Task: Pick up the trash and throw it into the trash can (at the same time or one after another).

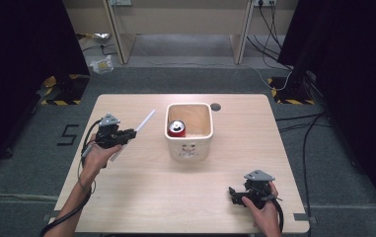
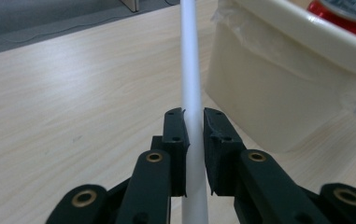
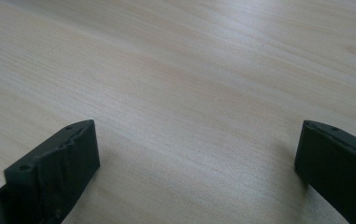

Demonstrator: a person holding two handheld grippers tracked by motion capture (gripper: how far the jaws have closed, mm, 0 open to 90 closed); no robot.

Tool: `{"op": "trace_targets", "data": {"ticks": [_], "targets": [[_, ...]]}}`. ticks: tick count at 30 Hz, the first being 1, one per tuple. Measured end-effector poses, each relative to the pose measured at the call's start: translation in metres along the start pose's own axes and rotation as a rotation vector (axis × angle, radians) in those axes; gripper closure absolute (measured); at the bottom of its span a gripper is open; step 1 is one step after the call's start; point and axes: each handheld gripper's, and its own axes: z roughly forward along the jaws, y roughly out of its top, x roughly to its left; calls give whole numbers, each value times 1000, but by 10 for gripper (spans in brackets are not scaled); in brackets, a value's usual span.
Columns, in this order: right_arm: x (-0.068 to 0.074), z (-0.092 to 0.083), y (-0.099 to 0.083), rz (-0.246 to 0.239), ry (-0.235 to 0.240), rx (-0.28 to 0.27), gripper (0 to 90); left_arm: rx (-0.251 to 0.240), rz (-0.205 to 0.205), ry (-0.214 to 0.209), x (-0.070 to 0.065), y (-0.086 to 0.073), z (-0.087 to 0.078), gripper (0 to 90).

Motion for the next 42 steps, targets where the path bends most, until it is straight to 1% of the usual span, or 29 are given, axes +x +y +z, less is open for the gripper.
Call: {"op": "trace_targets", "data": {"ticks": [4,6,10,16,21,25,27,30,33,42], "targets": [[0,0,0,0,0,0,3,-12,20,-4,-4,11,-4,792],[0,0,0,0,0,0,3,-20,29,-12,-6,16,-6,792],[0,0,0,2,0,0,3,-31,53,-22,-14,27,-10,791],[0,0,0,0,0,0,3,-44,87,-34,-26,40,-11,791],[0,0,0,0,0,-1,3,-53,105,-49,-35,50,-10,791],[0,0,0,0,0,-1,3,-54,131,-56,-45,62,-6,791],[0,0,0,0,0,-1,3,-57,139,-56,-49,67,-3,791],[0,0,0,0,0,-2,3,-60,146,-68,-55,74,2,791],[0,0,0,-1,0,-2,3,-57,150,-80,-61,79,7,791],[0,0,0,0,1,-2,3,-30,189,-104,-78,92,21,791]]}}
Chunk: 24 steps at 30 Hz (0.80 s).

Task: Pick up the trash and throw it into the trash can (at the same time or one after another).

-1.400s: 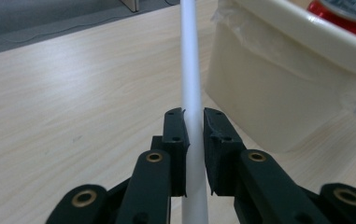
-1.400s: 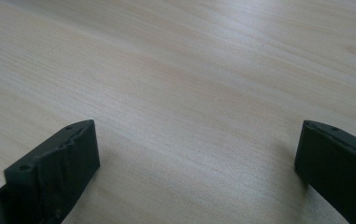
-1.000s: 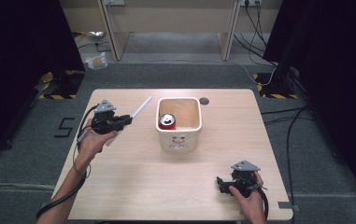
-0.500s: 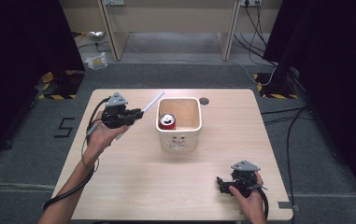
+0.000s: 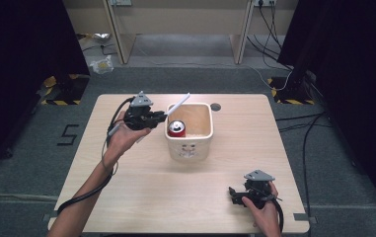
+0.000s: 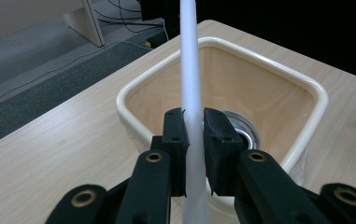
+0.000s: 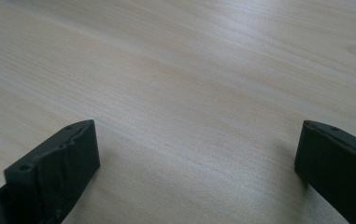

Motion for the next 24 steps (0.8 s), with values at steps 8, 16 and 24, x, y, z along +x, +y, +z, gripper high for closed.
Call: {"op": "trace_targets", "data": {"ticks": [8,16,24], "targets": [[0,0,0,-1,-1,0,3,20,19,-31,-12,3,10,790],[0,0,0,0,0,1,3,54,47,-63,-28,2,21,789],[0,0,0,0,0,1,3,76,62,-81,-39,3,29,788]]}}
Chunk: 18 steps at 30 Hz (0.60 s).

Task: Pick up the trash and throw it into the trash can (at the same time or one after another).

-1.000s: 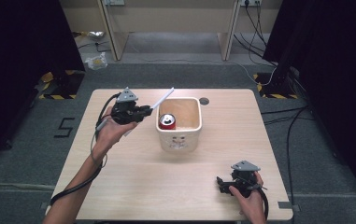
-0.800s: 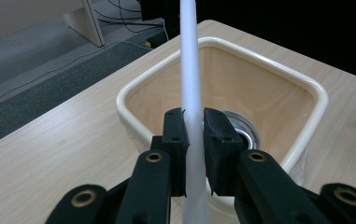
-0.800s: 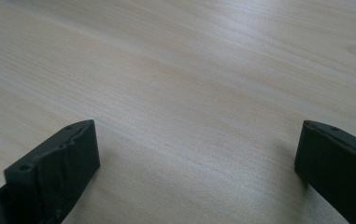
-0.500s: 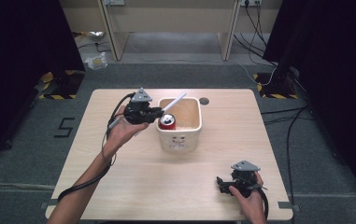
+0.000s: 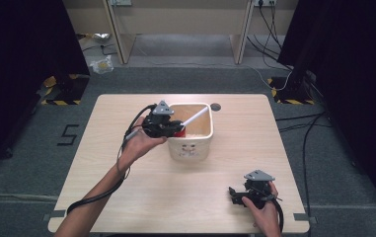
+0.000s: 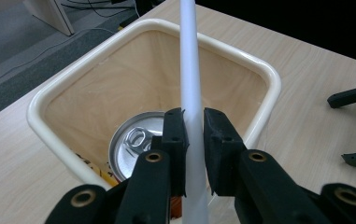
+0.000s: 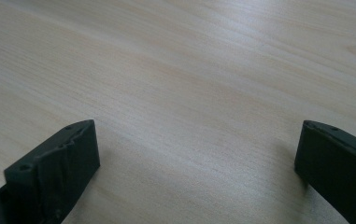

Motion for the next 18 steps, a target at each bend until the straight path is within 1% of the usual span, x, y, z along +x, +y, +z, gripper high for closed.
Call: {"op": "trace_targets", "data": {"ticks": [6,10,16,18], "targets": [[0,0,0,0,0,0,3,17,-7,-4,-1,0,6,788],[0,0,0,0,0,0,3,31,-6,2,-1,-1,9,785],[0,0,0,0,0,0,3,33,-8,-3,-3,0,10,779],[0,0,0,0,0,0,3,29,-12,-7,-3,0,11,753]]}}
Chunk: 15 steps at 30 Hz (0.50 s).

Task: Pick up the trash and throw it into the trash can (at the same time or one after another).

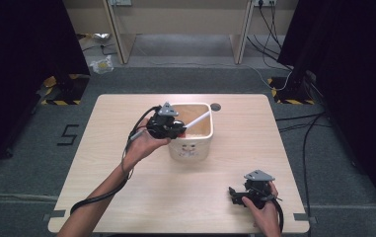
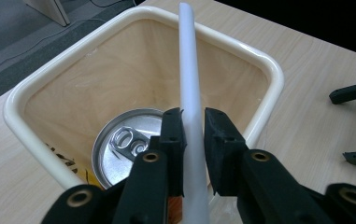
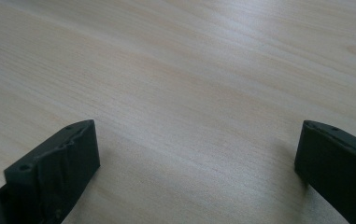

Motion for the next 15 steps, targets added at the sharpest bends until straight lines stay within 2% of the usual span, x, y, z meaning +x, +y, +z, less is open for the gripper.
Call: {"op": "trace_targets", "data": {"ticks": [10,15], "targets": [[0,0,0,0,0,0,3,-2,11,2,-3,5,0,714],[0,0,0,1,1,0,3,-56,4,-1,-3,11,-13,677]]}}
